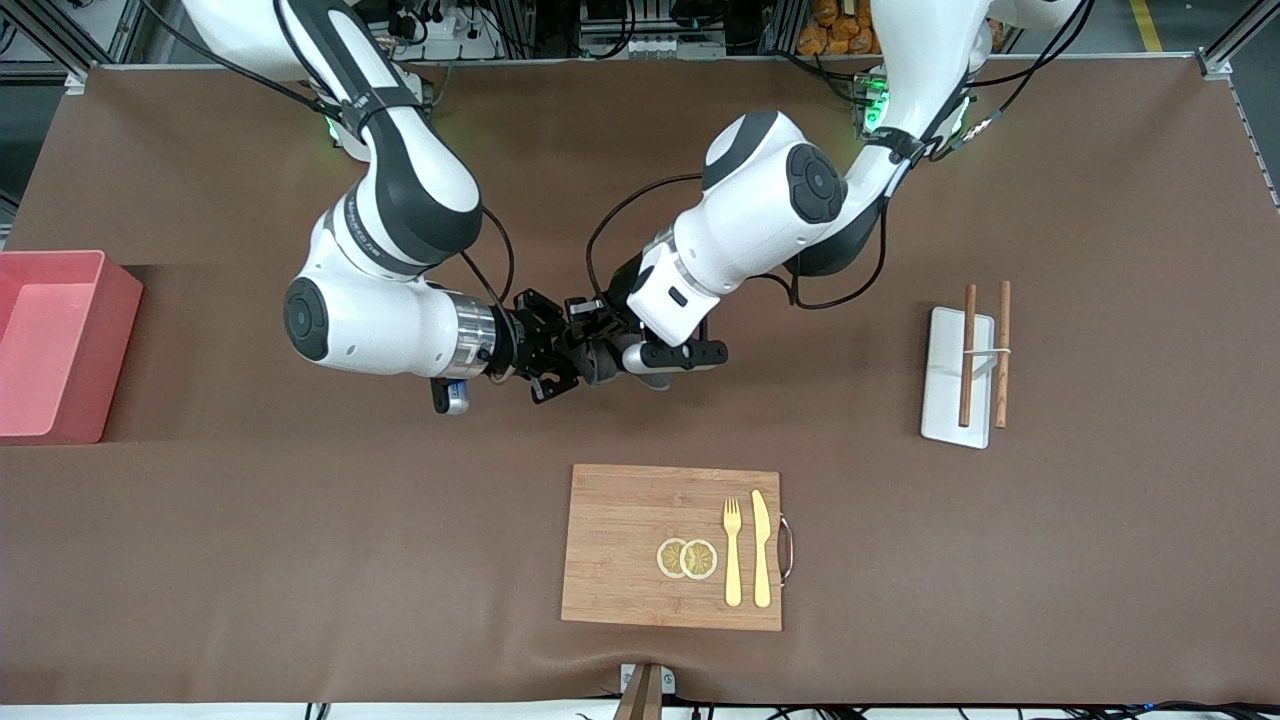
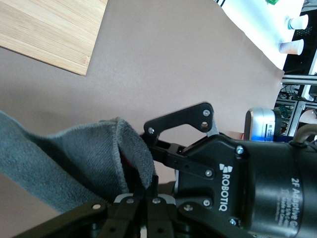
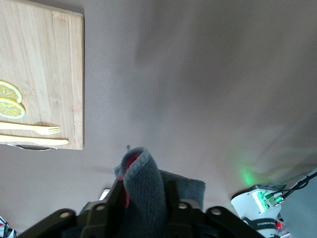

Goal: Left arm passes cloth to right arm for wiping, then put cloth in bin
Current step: 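Grasp the cloth with the right gripper beside the left gripper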

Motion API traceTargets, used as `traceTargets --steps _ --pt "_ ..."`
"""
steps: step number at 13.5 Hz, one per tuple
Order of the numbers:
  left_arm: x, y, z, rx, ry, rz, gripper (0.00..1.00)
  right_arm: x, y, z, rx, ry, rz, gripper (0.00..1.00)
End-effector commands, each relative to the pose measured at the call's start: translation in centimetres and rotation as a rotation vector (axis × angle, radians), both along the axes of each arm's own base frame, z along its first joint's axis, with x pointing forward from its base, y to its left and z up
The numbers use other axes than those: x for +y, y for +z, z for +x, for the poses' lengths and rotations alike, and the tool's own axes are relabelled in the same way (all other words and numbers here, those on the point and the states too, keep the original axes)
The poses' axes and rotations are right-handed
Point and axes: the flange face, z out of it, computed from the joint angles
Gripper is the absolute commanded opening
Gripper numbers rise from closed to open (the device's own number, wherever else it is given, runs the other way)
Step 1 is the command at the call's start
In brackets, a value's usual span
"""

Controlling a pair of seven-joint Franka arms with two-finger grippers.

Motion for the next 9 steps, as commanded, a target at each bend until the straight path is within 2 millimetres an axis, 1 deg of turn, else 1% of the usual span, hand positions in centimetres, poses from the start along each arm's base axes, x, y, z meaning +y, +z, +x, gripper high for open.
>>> traceTargets --steps 1,2,3,5,6,7,8,9 --pt "0.4 0.9 0.7 -0.015 0.014 -0.014 0.48 -0.5 0.3 0.4 -0.006 0.002 0.027 0.0" --pt "0.4 1.1 0.7 -0.031 0.009 -0.003 0.99 -0.6 0.3 0.4 -0.011 0.008 0.029 0.0" --pt "0.6 1.8 0.7 -0.056 0.005 0.008 1.0 -0.6 0.2 0.4 -0.017 0.019 0.03 0.0" --pt "1.3 2.3 1.0 -0.078 0.006 0.028 1.0 -1.3 0.4 0.8 -0.026 0.017 0.032 0.0" --pt "2.0 2.6 1.5 -0.086 0.017 0.031 1.0 -2.4 0.2 1.1 -0.021 0.025 0.03 0.0" --pt "3.5 2.9 2.5 -0.089 0.039 0.035 1.0 -3.8 0.1 1.1 -0.017 0.101 0.038 0.0" --pt "5.0 3.2 3.5 -0.1 0.055 0.047 1.0 -5.5 -0.2 1.1 -0.031 0.198 0.057 0.0" --pt "6.8 3.5 4.5 -0.109 0.078 0.059 1.0 -8.0 -0.4 1.6 -0.058 0.272 0.068 0.0"
